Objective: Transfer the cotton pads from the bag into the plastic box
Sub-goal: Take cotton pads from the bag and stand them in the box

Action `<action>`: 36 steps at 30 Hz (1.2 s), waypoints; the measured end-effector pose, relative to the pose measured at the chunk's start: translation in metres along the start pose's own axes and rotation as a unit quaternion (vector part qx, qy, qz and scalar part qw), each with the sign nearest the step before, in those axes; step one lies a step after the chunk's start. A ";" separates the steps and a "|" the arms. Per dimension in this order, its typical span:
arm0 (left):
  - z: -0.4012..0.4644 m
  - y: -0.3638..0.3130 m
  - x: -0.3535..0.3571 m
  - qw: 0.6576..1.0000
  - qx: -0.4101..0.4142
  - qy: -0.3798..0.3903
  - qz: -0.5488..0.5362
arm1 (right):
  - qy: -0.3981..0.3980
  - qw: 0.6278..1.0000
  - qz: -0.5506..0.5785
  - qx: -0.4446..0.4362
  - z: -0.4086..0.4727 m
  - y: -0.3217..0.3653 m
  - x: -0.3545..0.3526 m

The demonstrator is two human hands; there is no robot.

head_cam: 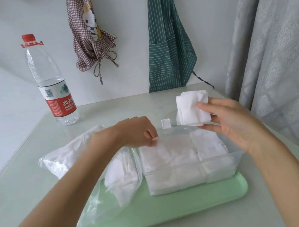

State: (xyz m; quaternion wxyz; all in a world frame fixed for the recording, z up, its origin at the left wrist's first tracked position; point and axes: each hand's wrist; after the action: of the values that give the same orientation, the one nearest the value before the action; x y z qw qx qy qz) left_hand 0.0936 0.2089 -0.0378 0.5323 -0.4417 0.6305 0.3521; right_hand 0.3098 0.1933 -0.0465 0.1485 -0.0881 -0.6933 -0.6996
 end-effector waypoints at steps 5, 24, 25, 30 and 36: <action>0.003 -0.010 0.007 0.972 0.020 -0.136 0.192 | 0.015 0.999 -0.030 -0.003 0.002 -0.004 -0.001; -0.025 -0.018 -0.011 0.935 -0.065 -0.152 -0.313 | 0.095 0.988 0.038 0.111 0.003 -0.018 0.009; -0.028 -0.020 -0.013 0.940 -0.055 -0.120 -0.315 | 0.088 0.990 0.022 0.106 0.003 -0.019 0.012; -0.023 -0.010 -0.010 0.950 -0.113 -0.141 -0.255 | 0.050 0.993 -0.059 0.091 0.003 -0.027 0.028; -0.027 -0.005 0.007 0.952 -0.222 -0.149 -0.146 | 0.002 0.981 -0.177 0.075 0.013 -0.038 0.041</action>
State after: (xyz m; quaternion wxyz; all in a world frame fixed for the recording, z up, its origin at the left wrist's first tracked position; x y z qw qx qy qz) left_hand 0.0878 0.1809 -0.0392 0.5545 -0.5784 0.3786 0.4633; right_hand 0.2581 0.2030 -0.0687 0.0295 0.0485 -0.7483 -0.6609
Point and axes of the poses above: each hand's wrist, its own z-axis towards the middle knuckle, its own x-axis out of the palm, y = z × x, and after that the axes turned 14 degrees about z, right-handed
